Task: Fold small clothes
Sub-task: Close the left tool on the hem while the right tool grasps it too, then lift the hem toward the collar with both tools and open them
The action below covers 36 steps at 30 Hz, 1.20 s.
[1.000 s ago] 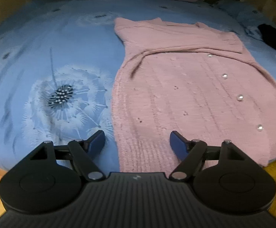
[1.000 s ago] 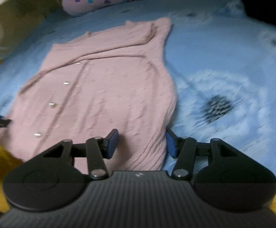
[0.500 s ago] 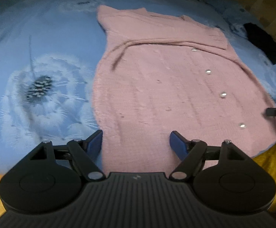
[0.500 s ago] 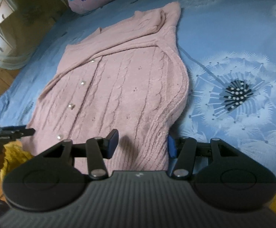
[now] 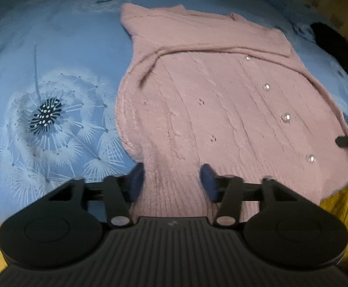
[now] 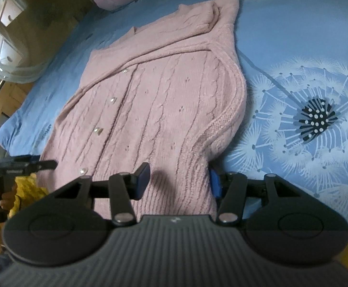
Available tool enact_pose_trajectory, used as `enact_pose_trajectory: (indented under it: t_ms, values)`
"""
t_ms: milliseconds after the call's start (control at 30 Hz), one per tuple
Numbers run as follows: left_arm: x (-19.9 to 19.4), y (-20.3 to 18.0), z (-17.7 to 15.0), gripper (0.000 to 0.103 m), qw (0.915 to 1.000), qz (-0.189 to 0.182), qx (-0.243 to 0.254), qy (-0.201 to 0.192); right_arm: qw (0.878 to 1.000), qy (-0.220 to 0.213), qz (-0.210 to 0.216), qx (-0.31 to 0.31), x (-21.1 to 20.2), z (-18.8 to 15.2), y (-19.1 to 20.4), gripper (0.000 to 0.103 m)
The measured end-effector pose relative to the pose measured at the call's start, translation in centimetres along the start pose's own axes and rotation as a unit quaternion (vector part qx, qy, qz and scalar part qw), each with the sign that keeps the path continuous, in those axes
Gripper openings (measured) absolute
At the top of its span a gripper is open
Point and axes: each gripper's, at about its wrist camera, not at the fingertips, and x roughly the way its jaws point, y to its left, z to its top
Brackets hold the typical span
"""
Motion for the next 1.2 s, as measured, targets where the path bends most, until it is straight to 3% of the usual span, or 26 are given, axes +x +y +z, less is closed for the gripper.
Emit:
enact_pose_trajectory:
  t_ms: [33, 67, 133, 300, 633, 767, 967, 1200]
  values:
    - [-0.1, 0.1, 0.1, 0.033, 1.0000, -0.001, -0.007, -0.001, 1.000, -0.002, -0.008, 0.000, 0.0, 0.0, -0.1, 0.031]
    - [-0.1, 0.3, 0.2, 0.028, 0.9999, -0.004, -0.013, -0.001, 1.000, -0.003, -0.005, 0.007, -0.1, 0.0, -0.3, 0.023]
    - [-0.4, 0.7, 0.5, 0.018, 0.9991, -0.023, -0.036, 0.001, 0.999, -0.011, 0.013, 0.028, -0.1, 0.1, -0.8, 0.020]
    - [-1.7, 1.6, 1.0, 0.016, 0.9937, -0.074, -0.083, -0.015, 0.995, -0.049, 0.065, 0.054, -1.1, 0.5, -1.0, 0.018]
    - [-4.7, 2.4, 3.5, 0.015, 0.9675, -0.172, -0.169, -0.077, 0.970, -0.124, 0.176, 0.110, -2.6, 3.0, -1.7, 0.017]
    - [-5.4, 1.8, 5.2, 0.015, 0.9604, -0.186, -0.181, -0.101, 0.958, -0.156, 0.209, 0.120, -2.5, 4.5, -1.6, 0.016]
    - [-5.5, 0.8, 8.1, 0.015, 0.9532, -0.206, -0.185, -0.122, 0.955, -0.169, 0.217, 0.110, -1.9, 6.8, -0.9, 0.015]
    - [-5.3, 1.7, 11.5, 0.015, 0.9516, -0.178, -0.201, -0.150, 0.948, -0.195, 0.227, 0.105, -2.1, 9.1, -0.8, 0.015]
